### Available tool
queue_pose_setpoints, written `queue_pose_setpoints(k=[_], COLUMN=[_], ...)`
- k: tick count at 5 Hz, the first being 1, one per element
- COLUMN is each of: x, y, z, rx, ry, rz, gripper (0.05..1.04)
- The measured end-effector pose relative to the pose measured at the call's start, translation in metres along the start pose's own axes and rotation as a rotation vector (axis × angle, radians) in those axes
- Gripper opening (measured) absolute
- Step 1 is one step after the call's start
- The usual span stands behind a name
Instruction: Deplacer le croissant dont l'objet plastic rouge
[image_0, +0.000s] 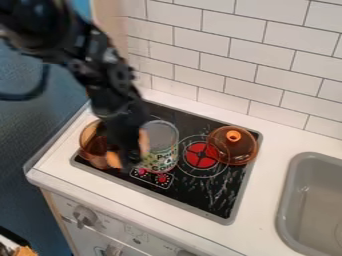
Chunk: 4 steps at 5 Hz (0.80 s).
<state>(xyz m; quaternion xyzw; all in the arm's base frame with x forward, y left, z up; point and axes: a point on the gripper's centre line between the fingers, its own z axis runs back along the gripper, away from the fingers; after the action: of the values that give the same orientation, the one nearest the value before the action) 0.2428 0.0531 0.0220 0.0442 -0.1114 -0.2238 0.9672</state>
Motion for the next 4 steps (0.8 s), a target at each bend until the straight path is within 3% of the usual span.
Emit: queue_pose_setpoints(k=[2,4], x=[-0.01,-0.016], y=[0.042,0.063], z=[-0.02,-0.045], rx=[-0.031,-0.072], ry=[-0.004,0.042], rz=[0.126,0.173], gripper=[0.599,0.599])
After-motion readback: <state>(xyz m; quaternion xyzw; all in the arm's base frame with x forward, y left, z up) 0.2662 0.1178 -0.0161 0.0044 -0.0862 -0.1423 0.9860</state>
